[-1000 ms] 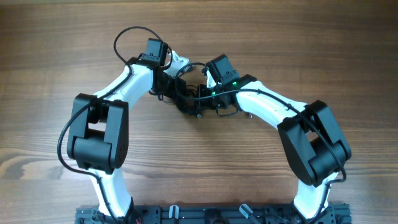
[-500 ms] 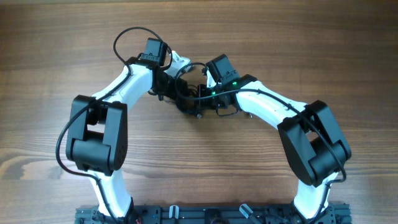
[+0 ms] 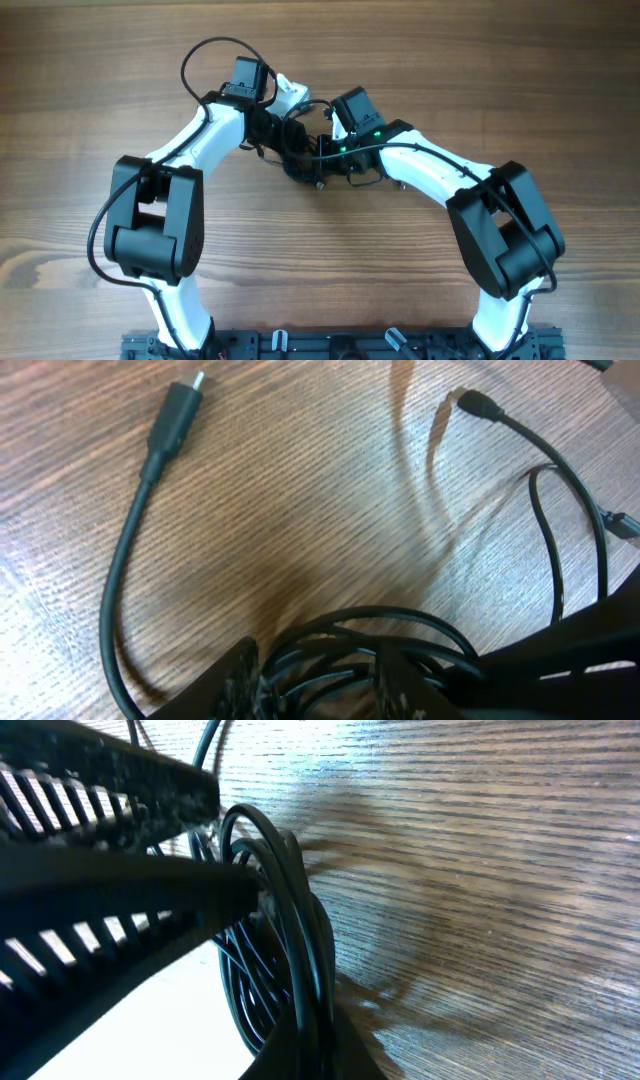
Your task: Untangle cables
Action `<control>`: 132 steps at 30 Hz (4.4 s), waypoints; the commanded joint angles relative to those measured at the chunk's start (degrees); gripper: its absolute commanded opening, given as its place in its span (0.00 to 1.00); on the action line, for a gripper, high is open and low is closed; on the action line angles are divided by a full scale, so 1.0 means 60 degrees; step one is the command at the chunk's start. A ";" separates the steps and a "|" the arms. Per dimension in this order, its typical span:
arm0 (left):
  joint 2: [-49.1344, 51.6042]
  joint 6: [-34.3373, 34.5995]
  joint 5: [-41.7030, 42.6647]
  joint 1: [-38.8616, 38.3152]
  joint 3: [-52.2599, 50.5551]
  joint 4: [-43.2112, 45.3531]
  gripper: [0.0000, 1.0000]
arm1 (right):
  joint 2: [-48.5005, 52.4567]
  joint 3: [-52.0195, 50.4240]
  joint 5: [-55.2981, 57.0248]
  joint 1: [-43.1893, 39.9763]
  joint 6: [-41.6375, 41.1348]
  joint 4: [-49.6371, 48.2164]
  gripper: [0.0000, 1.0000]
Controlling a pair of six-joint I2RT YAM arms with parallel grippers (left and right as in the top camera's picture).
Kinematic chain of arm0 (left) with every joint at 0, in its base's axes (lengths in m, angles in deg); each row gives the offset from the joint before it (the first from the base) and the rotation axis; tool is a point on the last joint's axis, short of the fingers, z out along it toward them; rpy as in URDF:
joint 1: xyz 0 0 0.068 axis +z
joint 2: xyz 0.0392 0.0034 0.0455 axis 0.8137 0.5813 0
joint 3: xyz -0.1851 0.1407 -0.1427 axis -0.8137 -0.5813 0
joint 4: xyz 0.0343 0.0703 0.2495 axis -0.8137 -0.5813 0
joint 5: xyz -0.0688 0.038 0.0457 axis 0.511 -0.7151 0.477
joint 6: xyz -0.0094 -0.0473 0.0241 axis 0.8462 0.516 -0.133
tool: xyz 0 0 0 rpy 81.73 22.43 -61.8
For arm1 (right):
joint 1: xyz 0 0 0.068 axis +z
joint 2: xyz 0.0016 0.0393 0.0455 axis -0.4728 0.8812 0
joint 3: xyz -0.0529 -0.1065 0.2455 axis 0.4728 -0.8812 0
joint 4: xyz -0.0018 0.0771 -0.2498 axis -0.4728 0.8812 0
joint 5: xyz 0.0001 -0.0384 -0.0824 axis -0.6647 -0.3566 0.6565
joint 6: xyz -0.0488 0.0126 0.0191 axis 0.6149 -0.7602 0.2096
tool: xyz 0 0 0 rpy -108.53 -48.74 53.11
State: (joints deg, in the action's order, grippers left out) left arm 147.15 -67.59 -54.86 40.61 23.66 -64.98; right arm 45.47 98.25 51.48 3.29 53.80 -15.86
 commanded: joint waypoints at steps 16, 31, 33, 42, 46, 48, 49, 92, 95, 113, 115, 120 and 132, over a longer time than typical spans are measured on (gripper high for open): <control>-0.0135 0.0047 -0.0605 -0.0051 -0.0579 0.0852 0.41 | 0.0193 -0.0044 0.0175 -0.0047 0.0131 -0.0142 0.06; 0.0433 0.0058 -0.0922 -0.0051 -0.0579 0.1086 0.39 | 0.0193 -0.0044 0.0382 -0.0047 0.0124 -0.0146 0.06; 0.0433 0.0138 -0.0922 -0.0051 -0.0579 0.1137 0.38 | 0.0193 -0.0044 0.0386 -0.0044 0.0124 -0.0146 0.06; 0.0433 0.0528 -0.1031 -0.0051 -0.0579 0.1282 0.31 | 0.0193 -0.0044 0.0390 -0.0036 0.0124 -0.0131 0.06; 0.0492 0.0565 -0.1027 -0.0051 -0.0579 0.1362 0.31 | 0.0193 -0.0044 0.0430 -0.0036 0.0124 -0.0157 0.07; 0.0546 0.0605 -0.1027 -0.0051 -0.0579 0.1392 0.31 | 0.0193 -0.0044 0.0459 -0.0036 0.0117 -0.0160 0.07; 0.0579 0.0605 -0.1027 -0.0051 -0.0579 0.1402 0.31 | 0.0193 -0.0044 0.0510 -0.0036 0.0102 -0.0157 0.07; -0.4105 0.2790 -0.2240 -0.0736 -0.0576 0.0488 0.04 | 0.0204 -0.0776 0.1537 -0.0029 0.0193 -0.1195 0.04; -0.4360 0.3133 -0.2612 -0.0736 -0.0576 0.0521 0.04 | 0.0229 -0.0776 0.1559 -0.0029 0.0415 -0.1231 0.04; -0.2991 0.6666 -0.3690 0.0379 -0.0576 -0.0186 0.07 | -0.0226 -0.0470 0.0146 -0.0200 0.0652 -0.1293 0.55; -0.2991 0.6743 -0.3217 0.0871 -0.0576 -0.0401 0.21 | -0.0503 -0.0437 0.0149 -0.0233 0.0718 -0.1297 0.71; -0.2980 0.5880 -0.1978 0.2597 -0.0579 -0.1213 0.23 | -0.1239 -0.0441 -0.1042 -0.0415 0.0856 -0.1916 0.72; -0.2215 0.6025 -0.2885 0.3464 -0.0579 -0.1111 0.18 | -0.0688 -0.0506 0.1024 0.0980 0.1133 -0.2076 0.29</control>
State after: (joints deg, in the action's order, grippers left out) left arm 130.62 -31.13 -70.05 61.18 19.82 -72.15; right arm 39.06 94.89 50.99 7.36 59.18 -27.57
